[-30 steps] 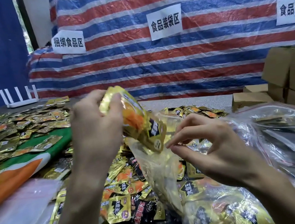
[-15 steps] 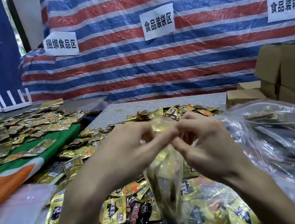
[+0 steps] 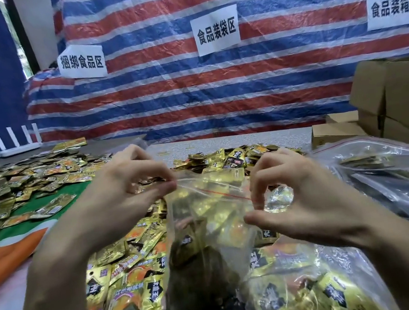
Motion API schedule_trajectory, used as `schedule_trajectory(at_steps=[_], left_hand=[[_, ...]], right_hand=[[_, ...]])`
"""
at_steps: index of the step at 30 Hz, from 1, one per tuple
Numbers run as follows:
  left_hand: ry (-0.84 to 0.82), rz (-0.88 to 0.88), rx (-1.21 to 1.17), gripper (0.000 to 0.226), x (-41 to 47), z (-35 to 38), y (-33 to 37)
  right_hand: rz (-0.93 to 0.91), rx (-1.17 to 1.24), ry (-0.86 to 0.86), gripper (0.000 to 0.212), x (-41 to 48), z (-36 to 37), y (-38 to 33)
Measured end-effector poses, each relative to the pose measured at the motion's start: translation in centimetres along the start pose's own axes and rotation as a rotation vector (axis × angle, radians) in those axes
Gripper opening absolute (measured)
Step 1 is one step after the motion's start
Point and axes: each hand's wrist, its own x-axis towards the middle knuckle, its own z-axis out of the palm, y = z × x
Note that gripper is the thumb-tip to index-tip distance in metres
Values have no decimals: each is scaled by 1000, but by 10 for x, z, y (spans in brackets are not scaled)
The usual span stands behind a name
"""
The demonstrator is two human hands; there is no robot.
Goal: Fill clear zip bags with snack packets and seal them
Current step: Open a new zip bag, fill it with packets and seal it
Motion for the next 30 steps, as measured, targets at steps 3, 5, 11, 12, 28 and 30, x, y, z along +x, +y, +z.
schedule_trajectory(at_steps=[3, 5, 11, 12, 28, 30], left_hand=[[-67, -11, -65, 29, -4, -9, -8], [-97, 6, -137, 27, -7, -13, -11], [-20, 12, -157, 18, -8, -17, -21], [-2, 1, -169, 19, -9, -18, -23], [-72, -165, -131, 11, -8, -19, -33], [-83, -138, -154, 16, -7, -20, -34]], right_hand=[[32, 3, -122, 11, 1, -4, 10], [58, 65, -134, 10, 2, -3, 11], [78, 304, 25, 8, 4, 1, 8], [83, 342, 68, 11, 5, 1, 8], [209, 507, 168, 32, 6, 3, 15], [195, 475, 233, 31, 7, 9, 12]])
